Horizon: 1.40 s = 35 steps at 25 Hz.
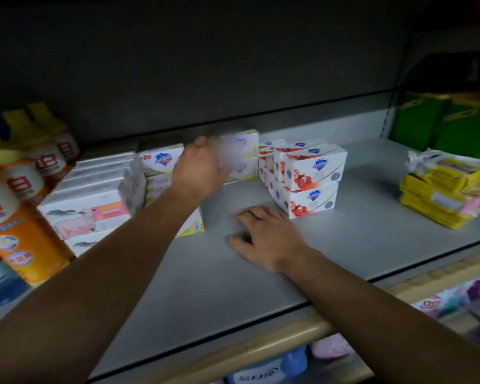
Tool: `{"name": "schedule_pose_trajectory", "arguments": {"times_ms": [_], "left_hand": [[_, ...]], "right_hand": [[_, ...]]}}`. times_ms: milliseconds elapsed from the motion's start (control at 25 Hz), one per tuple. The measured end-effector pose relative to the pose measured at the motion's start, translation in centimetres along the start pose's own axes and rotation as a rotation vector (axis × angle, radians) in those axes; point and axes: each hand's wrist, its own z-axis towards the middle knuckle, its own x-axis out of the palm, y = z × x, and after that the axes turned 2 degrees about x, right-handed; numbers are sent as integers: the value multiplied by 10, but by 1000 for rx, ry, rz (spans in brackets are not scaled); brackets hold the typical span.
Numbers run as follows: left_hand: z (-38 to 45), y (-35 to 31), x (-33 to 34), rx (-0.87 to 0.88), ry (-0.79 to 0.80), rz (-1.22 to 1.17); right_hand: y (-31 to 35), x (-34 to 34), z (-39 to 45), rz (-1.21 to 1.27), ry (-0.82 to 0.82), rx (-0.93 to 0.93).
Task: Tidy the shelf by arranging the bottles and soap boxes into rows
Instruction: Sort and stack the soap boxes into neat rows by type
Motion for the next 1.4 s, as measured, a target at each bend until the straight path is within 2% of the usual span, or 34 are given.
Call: {"name": "schedule_pose_trajectory", "arguments": {"times_ms": [120,280,480,640,800,920,1080,1160,1280,1400], "left_hand": [[38,5,27,-9,47,88],[69,15,50,-122,95,241],[66,9,54,-82,-45,263],[46,-9,15,-28,-88,60],[-14,-12,-34,33,-179,-237],[-85,-4,-49,-170,-114,-587],[-157,13,-46,-429,-81,-941],[-170,20,-45,-534,-68,-1111],[-173,19,-43,-650,-30,-1271],[-174,22,-46,-687,-2,-1381]], "right_hand": [[-1,1,1,29,-21,15],[1,5,0,26,-43,6],[-4,3,1,11,-24,7],[-3,1,1,35,-18,28],[0,-6,-1,39,31,47],[2,-18,0,81,39,61],[3,-33,-14,507,72,1],[13,-34,-26,624,90,-75],[30,-30,-34,652,46,-222],[37,-38,-38,859,-10,-173]]}}
